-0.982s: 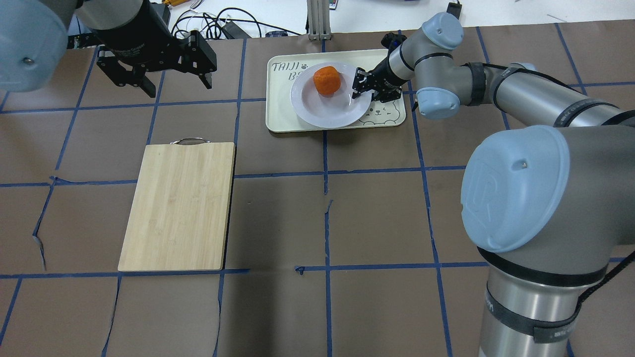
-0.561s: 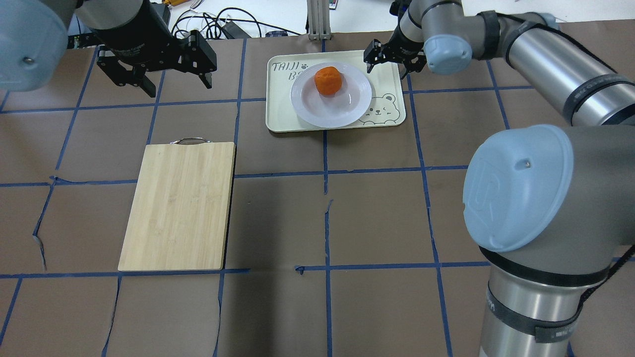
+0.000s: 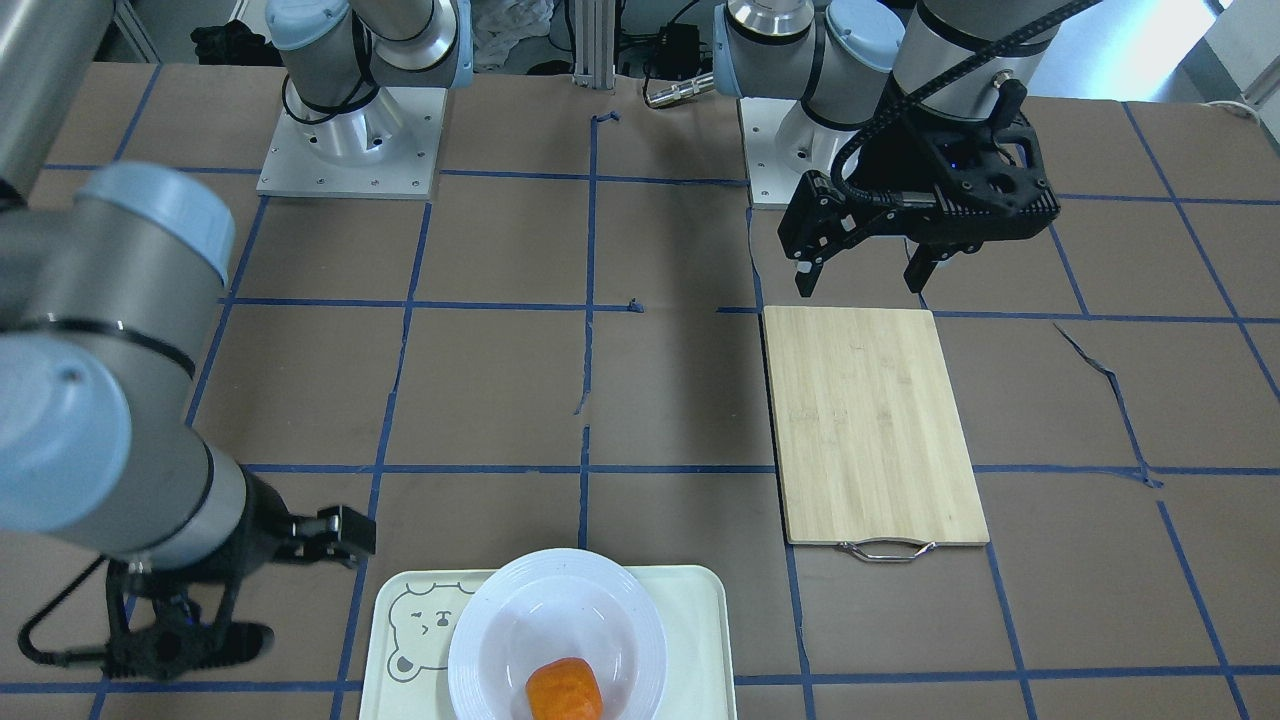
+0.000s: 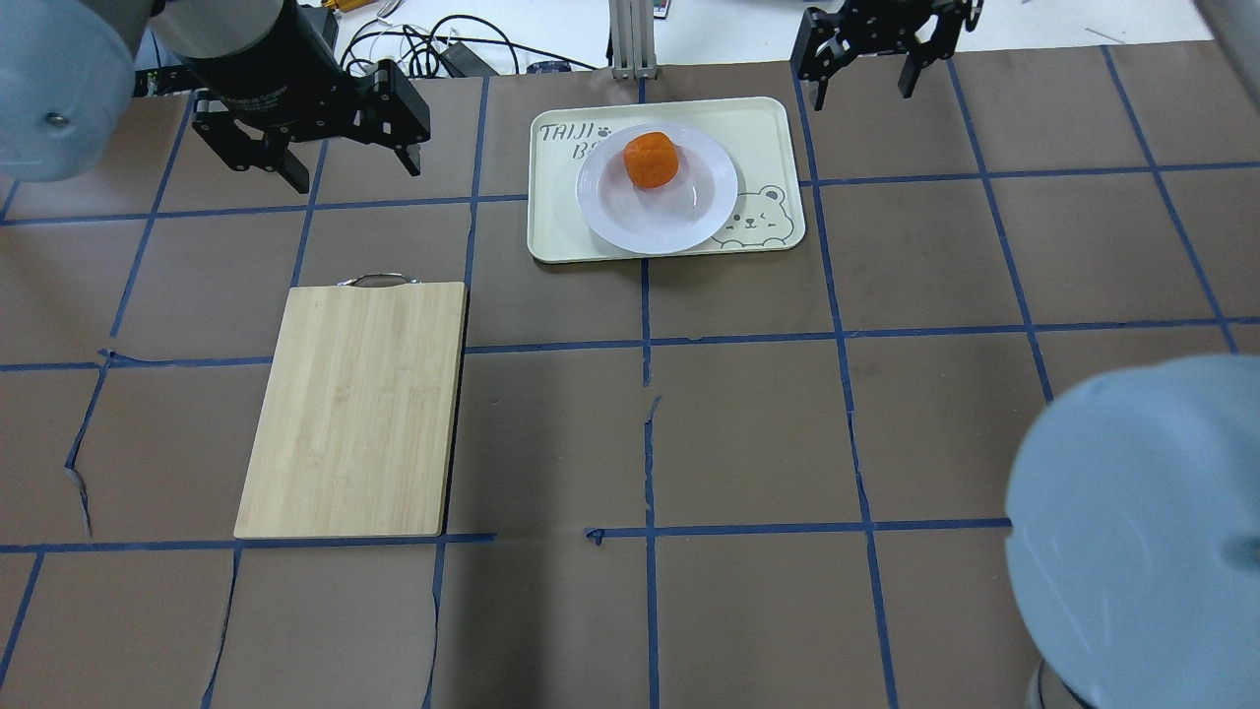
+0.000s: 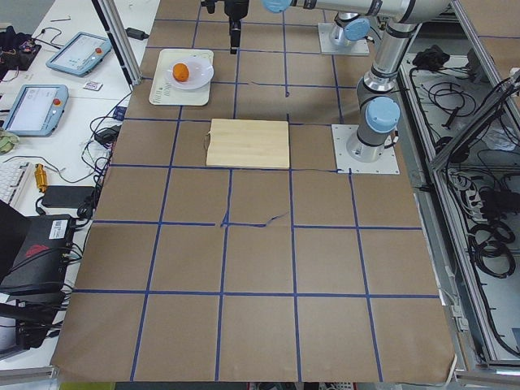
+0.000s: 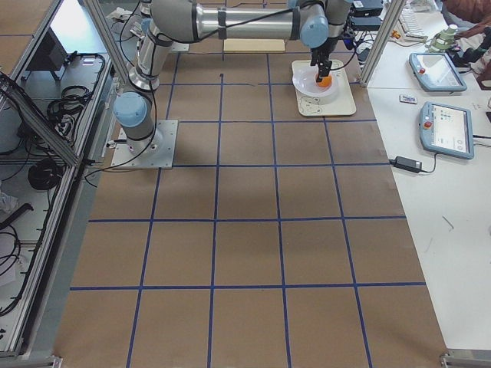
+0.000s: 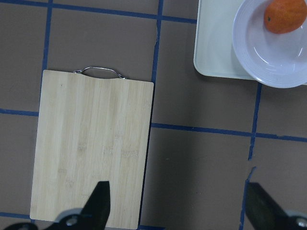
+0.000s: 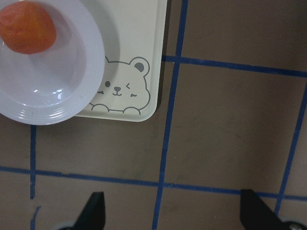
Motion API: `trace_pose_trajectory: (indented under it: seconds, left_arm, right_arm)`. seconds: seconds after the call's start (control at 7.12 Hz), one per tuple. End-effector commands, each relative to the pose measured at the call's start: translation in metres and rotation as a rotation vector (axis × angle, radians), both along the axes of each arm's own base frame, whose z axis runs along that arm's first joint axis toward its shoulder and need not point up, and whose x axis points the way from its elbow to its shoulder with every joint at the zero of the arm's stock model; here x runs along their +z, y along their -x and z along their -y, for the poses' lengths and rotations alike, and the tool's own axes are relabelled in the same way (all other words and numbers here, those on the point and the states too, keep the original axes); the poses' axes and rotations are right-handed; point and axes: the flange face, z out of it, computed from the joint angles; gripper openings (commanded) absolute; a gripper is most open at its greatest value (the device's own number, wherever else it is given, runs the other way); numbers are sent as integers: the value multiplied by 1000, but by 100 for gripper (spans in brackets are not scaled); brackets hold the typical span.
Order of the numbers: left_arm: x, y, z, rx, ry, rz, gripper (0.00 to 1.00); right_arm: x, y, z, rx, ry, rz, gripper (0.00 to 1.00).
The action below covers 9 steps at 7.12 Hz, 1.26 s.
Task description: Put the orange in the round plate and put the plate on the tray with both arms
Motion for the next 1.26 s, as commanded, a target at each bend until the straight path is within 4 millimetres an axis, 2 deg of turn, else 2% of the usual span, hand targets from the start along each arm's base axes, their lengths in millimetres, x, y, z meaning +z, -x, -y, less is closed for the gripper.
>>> trace_pose_trajectory:
  seconds: [0.0,0.14,0.28,0.42,0.7,1.12]
  left_arm:
    - [0,0,0,0,0,0,100]
    - [1,0,0,0,1,0,100]
    - [1,0,0,0,1,-2,100]
    - [2,0,0,0,3,-2,100]
    - [2,0,0,0,3,-2,100]
    - [1,-1,0,2,0,0,100]
  right_arm:
    - [40,2,-86,4,97,-10,100]
    - [53,4,-113,18,139,-4,100]
    - [54,6,-122,14,133,-13,100]
    - [50,5,-116,15,139,-1,100]
    - [55,5,-120,15,139,-2,100]
    - [53,2,-122,12,131,3,100]
